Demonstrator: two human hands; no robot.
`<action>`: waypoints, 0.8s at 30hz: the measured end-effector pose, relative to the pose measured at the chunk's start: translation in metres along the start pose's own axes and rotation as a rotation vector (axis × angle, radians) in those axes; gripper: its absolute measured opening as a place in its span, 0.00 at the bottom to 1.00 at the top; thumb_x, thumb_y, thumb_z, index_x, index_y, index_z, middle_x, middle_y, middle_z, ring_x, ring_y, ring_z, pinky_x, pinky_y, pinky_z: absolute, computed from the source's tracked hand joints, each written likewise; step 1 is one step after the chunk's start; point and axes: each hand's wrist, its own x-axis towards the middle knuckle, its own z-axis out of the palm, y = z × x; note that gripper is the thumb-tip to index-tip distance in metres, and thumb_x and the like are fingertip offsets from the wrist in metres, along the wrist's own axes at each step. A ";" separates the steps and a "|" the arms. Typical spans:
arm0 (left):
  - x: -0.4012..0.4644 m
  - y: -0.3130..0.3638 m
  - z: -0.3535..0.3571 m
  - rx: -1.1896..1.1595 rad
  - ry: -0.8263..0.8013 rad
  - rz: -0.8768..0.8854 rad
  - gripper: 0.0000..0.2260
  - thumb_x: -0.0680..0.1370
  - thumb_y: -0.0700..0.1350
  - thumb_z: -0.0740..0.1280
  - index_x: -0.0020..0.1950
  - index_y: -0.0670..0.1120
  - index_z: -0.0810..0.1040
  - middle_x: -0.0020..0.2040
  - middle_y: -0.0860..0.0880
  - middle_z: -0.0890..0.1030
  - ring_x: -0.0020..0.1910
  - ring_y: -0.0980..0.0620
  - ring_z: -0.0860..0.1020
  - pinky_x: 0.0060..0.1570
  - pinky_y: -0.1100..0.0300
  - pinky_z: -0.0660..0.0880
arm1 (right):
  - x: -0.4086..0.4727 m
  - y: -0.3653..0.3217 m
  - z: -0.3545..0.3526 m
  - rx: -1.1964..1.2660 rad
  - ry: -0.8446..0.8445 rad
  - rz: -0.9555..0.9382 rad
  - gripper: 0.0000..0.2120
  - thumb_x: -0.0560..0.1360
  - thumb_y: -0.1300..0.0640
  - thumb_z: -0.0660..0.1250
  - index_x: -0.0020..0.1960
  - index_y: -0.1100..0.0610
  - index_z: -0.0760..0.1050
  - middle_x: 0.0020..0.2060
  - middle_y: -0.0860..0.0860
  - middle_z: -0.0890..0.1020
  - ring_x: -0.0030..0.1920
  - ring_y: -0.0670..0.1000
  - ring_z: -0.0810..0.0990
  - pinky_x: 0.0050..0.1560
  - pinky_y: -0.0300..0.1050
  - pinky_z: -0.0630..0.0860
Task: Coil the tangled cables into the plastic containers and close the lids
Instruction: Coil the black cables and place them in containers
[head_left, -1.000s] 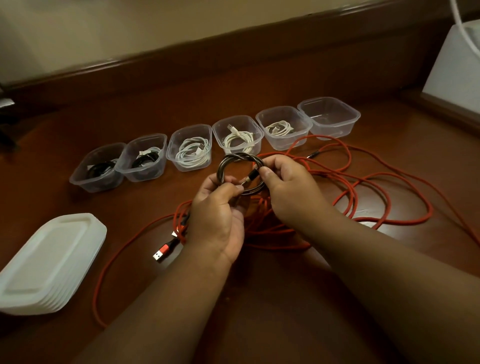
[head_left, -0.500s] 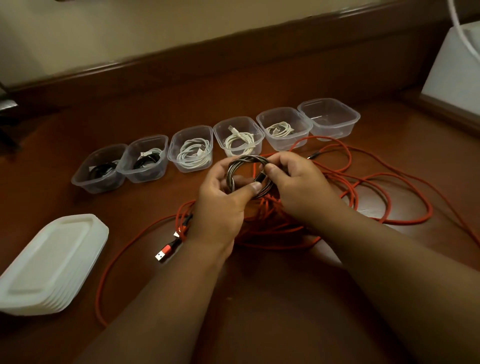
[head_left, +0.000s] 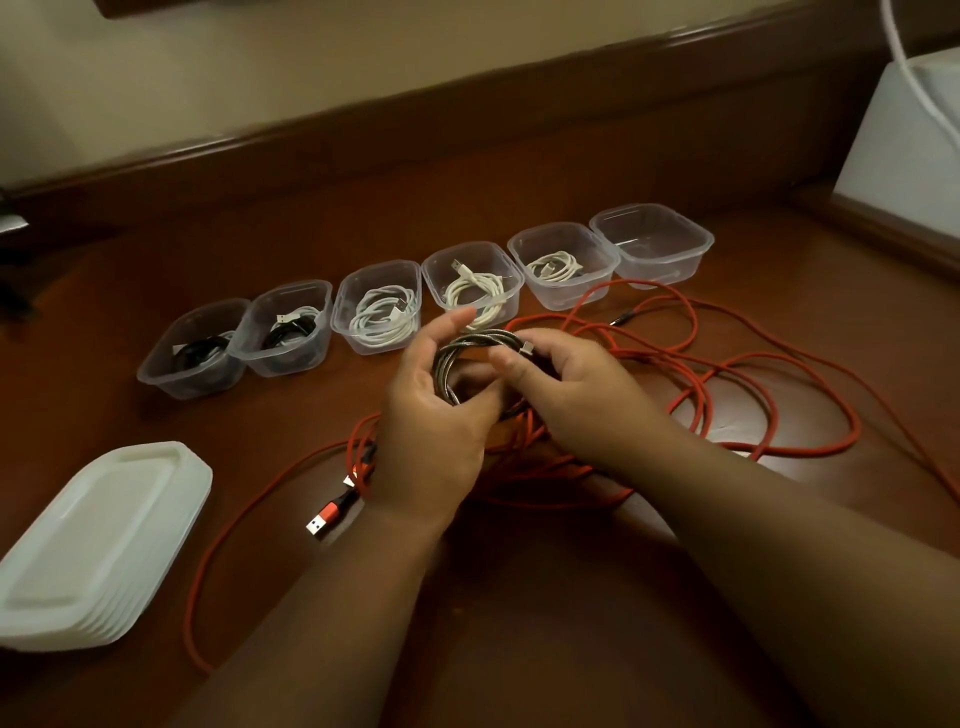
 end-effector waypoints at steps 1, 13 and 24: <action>-0.001 -0.001 -0.001 0.055 -0.017 0.038 0.24 0.72 0.40 0.76 0.66 0.51 0.75 0.60 0.46 0.81 0.58 0.47 0.82 0.57 0.46 0.79 | 0.000 0.001 -0.001 -0.022 0.005 0.005 0.12 0.80 0.53 0.64 0.54 0.59 0.81 0.46 0.55 0.85 0.48 0.52 0.83 0.53 0.55 0.78; -0.004 0.004 -0.005 0.273 -0.047 0.133 0.14 0.76 0.36 0.71 0.59 0.49 0.82 0.54 0.55 0.84 0.54 0.60 0.82 0.52 0.67 0.77 | 0.001 0.002 -0.022 -0.083 0.068 0.080 0.10 0.82 0.56 0.61 0.53 0.56 0.80 0.41 0.53 0.82 0.40 0.52 0.79 0.45 0.50 0.76; 0.002 0.024 0.002 0.170 0.021 -0.032 0.14 0.76 0.35 0.71 0.49 0.55 0.83 0.44 0.51 0.84 0.46 0.52 0.83 0.48 0.59 0.80 | 0.008 -0.023 -0.053 -0.167 -0.039 0.151 0.06 0.79 0.59 0.66 0.51 0.54 0.82 0.42 0.53 0.85 0.42 0.50 0.80 0.52 0.52 0.79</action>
